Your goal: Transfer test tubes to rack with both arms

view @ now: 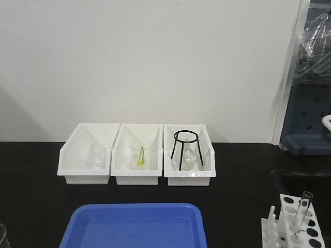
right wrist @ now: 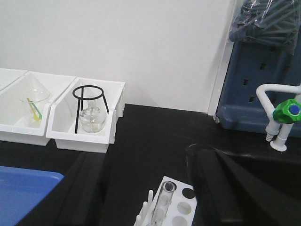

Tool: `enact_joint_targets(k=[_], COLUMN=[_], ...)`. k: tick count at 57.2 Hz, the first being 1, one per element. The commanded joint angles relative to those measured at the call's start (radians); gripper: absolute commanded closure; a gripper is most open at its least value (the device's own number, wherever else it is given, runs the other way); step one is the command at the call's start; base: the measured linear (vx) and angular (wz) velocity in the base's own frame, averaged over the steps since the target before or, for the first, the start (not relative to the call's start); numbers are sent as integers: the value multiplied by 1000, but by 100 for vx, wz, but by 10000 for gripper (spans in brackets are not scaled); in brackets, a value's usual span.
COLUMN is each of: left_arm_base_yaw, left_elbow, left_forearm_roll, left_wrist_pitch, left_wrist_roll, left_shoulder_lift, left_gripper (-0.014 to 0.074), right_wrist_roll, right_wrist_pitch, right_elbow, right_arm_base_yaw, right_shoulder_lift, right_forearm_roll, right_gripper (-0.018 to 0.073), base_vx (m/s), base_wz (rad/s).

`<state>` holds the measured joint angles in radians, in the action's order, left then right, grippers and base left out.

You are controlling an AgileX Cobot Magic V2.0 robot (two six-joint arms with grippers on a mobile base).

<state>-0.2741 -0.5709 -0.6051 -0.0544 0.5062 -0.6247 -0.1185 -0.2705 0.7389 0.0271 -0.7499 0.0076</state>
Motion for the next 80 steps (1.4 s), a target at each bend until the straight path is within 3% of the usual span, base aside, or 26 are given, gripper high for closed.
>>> enact_joint_targets(k=[1, 8, 20, 25, 28, 35, 46, 52, 59, 64, 80], left_arm_base_yaw=[0, 0, 0, 0, 6, 73, 224, 277, 301, 302, 302], left_elbow=[-16, 17, 87, 131, 159, 257, 398, 484, 580, 568, 568], left_forearm_roll=[39, 183, 500, 560, 560, 558, 558, 558, 560, 557, 557], left_wrist_pitch=[62, 54, 49, 64, 66, 86, 89, 91, 104, 6, -80], left_wrist_roll=[-2, -77, -414, -537, -565, -549, -445, -444, -443, -444, -445], left_shoulder_lift=[4, 27, 130, 199, 244, 360, 510, 575, 645, 647, 648], left_gripper=[155, 267, 603, 603, 602, 602, 602, 602, 602, 601, 601], right_wrist_roll=[-1, -1, -1, -1, -1, -1, -1, -1, -1, -1, -1], right_wrist_pitch=[78, 78, 76, 77, 77, 78, 78, 78, 78, 77, 77], right_elbow=[34, 34, 34, 34, 34, 34, 34, 34, 34, 34, 34], right_arm_base_yaw=[-6, -6, -6, -6, -6, -6, -6, -6, -6, -6, -6], right_shoulder_lift=[5, 5, 5, 5, 5, 5, 5, 5, 5, 5, 5], right_forearm_roll=[-8, -8, -8, -8, -8, -8, -8, -8, -8, -8, -8], right_gripper=[101, 101, 101, 101, 101, 101, 101, 101, 101, 101, 101], base_vx=[0, 0, 0, 0, 0, 0, 0, 0, 0, 0, 0], base_wz=[0, 0, 0, 0, 0, 0, 0, 0, 0, 0, 0])
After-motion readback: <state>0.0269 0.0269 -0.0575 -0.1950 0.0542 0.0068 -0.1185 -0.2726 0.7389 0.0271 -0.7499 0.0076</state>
